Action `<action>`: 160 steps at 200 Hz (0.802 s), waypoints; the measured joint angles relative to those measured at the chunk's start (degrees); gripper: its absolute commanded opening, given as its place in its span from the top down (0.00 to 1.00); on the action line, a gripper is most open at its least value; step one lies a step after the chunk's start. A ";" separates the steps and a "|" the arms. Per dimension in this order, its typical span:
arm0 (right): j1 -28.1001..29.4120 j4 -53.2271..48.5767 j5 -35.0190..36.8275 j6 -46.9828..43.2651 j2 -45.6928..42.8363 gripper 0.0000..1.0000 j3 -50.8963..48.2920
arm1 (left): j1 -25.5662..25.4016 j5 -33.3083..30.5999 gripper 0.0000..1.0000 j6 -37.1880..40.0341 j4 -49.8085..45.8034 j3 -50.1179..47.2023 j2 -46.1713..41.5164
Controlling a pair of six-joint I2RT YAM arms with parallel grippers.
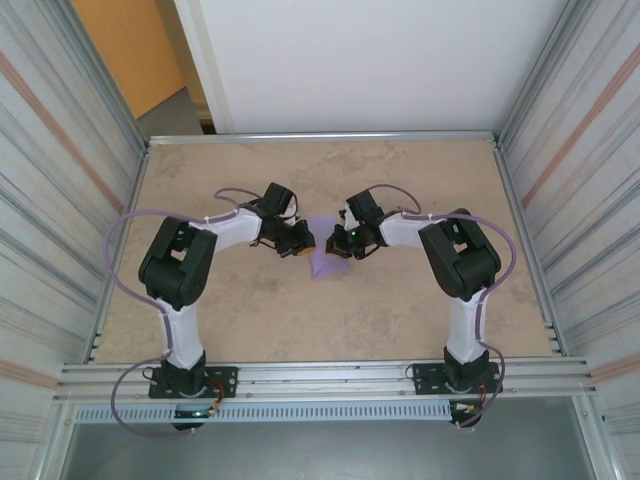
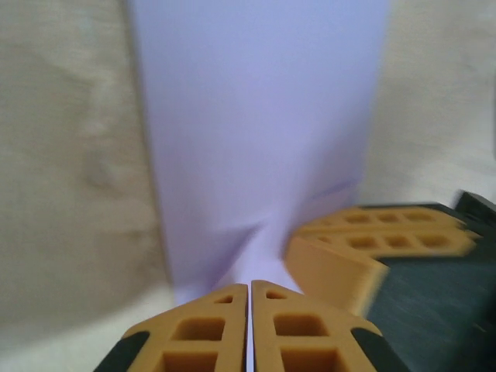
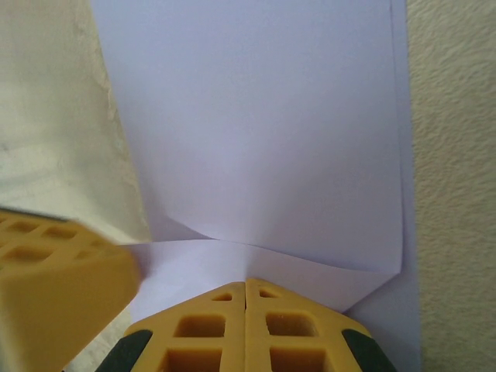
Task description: Fold a paper plane with a square sheet of paper (pick it up from the middle)
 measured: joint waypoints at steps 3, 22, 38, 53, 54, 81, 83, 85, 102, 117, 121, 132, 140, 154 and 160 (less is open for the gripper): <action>0.00 0.04 0.00 0.04 0.00 0.96 -0.04 | -0.28 0.00 0.88 -0.02 0.15 -0.13 -0.57; 0.00 0.42 -0.07 0.24 -0.04 0.95 -0.24 | -2.14 -0.13 0.88 -0.04 1.22 -1.36 -3.87; -0.07 0.66 -0.17 0.46 -0.04 0.95 -0.44 | -3.54 -0.09 0.89 -0.31 2.10 -2.36 -5.20; -0.11 0.72 -0.33 0.48 -0.04 0.96 -0.46 | -4.50 0.22 0.91 -0.57 2.34 -3.06 -5.05; -0.11 0.72 -0.33 0.48 -0.04 0.96 -0.46 | -4.55 0.20 0.91 -0.59 2.34 -3.08 -5.03; -0.15 0.72 -0.35 1.16 -0.04 0.96 -0.46 | -5.09 0.61 0.95 -1.09 2.34 -3.48 -3.98; -0.17 0.72 -0.37 1.20 -0.04 0.96 -0.46 | -5.09 0.68 0.95 -1.16 2.34 -3.48 -3.87; -0.17 0.72 -0.37 1.29 -0.04 0.96 -0.46 | -5.09 0.74 0.96 -1.14 2.34 -3.48 -3.80; -0.17 0.70 -0.37 1.51 -0.04 0.96 -0.46 | -5.09 0.81 0.97 -1.25 2.32 -3.48 -3.10; -0.17 0.70 -0.37 1.51 -0.04 0.96 -0.46 | -5.09 0.79 0.98 -1.42 2.23 -3.48 -2.40; -0.17 0.70 -0.37 1.51 -0.04 0.96 -0.46 | -5.09 0.79 0.98 -1.44 2.16 -3.48 -2.19; -0.17 0.70 -0.37 1.53 -0.04 0.96 -0.46 | -5.09 0.79 0.98 -1.57 2.08 -3.48 -1.70; -0.17 0.70 -0.37 1.53 -0.04 0.96 -0.46 | -5.09 0.79 0.98 -1.60 2.05 -3.48 -1.40; -0.17 0.72 -0.37 1.53 -0.04 0.96 -0.46 | -5.09 0.79 0.98 -1.60 1.90 -3.48 -1.11; -0.17 0.72 -0.37 1.53 -0.04 0.96 -0.46 | -5.09 0.79 0.97 -1.60 1.92 -3.48 -1.09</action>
